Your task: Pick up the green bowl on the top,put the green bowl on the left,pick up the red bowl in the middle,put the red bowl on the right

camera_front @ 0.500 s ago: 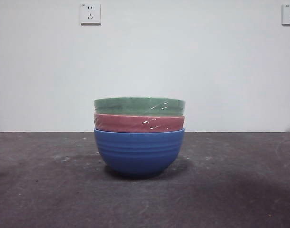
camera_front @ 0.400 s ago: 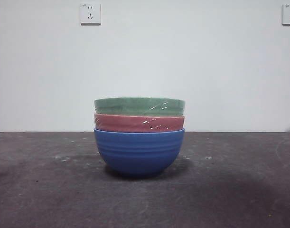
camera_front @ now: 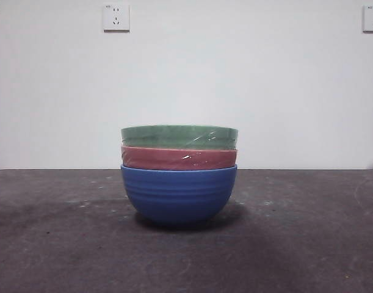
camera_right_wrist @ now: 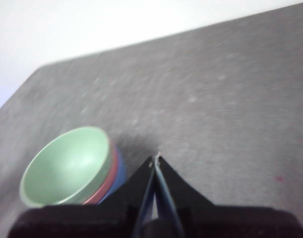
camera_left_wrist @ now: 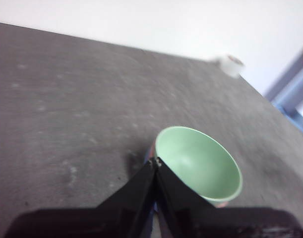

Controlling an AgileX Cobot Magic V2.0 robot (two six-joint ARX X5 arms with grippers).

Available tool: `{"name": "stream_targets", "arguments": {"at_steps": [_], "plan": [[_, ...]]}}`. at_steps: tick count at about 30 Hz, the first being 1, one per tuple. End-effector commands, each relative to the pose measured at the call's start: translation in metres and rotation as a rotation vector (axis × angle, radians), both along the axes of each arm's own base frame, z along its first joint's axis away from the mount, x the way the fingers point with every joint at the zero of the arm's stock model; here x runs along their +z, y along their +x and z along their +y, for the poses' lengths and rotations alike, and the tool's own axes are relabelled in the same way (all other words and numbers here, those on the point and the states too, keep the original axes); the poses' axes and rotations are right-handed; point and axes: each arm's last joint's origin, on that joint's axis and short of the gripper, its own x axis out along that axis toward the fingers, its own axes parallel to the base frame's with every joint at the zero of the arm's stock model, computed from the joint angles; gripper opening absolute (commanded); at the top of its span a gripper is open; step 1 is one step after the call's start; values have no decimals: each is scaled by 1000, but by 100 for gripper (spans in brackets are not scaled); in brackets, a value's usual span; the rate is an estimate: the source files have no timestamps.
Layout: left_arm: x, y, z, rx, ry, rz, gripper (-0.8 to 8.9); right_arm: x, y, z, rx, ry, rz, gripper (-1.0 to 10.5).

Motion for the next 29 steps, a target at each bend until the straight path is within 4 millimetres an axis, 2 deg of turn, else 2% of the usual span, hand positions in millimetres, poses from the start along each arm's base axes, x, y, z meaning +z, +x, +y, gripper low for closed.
{"name": "stream_targets", "arguments": {"at_steps": [1, 9, 12, 14, 16, 22, 29], "plan": [[12, 12, -3, -108, 89, -7, -6, 11, 11, 4, 128, -84, 0, 0], [28, 32, -18, -333, 173, 109, -3, 17, 39, 13, 344, -106, 86, 2], [30, 36, -26, -377, 188, 100, 25, 13, 44, 14, 355, -100, 110, 68], [31, 39, -32, -410, 193, 93, 183, 11, 47, 15, 356, -98, 124, 196], [30, 42, -41, -449, 198, 90, 347, 10, 49, 15, 357, -98, 135, 262], [18, 50, -74, -571, 252, 136, 350, 8, 51, 15, 358, -97, 141, 257], [16, 62, -130, -649, 486, 113, 350, 9, 51, 15, 358, -97, 139, 257]]}}
